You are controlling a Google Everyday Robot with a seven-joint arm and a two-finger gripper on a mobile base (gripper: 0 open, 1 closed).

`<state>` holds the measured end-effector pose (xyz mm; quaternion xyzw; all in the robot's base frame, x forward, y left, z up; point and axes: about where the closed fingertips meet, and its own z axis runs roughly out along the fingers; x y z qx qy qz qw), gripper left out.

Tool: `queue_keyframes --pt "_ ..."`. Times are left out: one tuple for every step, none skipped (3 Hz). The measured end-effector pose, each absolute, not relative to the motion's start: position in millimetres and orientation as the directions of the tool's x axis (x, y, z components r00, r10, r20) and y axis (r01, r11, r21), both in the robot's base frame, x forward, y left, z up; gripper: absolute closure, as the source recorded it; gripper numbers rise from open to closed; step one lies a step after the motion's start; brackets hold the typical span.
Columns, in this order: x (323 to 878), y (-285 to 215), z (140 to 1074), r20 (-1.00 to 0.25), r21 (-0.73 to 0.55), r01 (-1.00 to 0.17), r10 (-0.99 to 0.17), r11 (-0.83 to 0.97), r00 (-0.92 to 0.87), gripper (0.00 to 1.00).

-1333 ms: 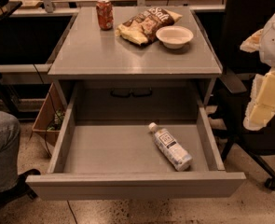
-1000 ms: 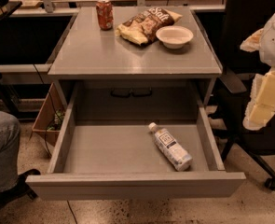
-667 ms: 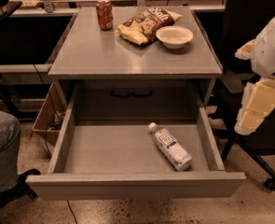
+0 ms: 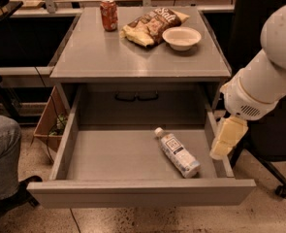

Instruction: Pick blue plastic bottle from top drawer and place on counter

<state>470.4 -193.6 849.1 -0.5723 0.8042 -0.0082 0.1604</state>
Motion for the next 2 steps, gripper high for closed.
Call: queue_keyframes --pt "480.5 -168.5 798.3 -0.251 -0.176 -0.916 -0.917 0.359 -0.311 0.0" --pt "480.5 -168.5 798.3 -0.251 -0.176 -0.916 -0.916 0.359 -0.311 0.0"
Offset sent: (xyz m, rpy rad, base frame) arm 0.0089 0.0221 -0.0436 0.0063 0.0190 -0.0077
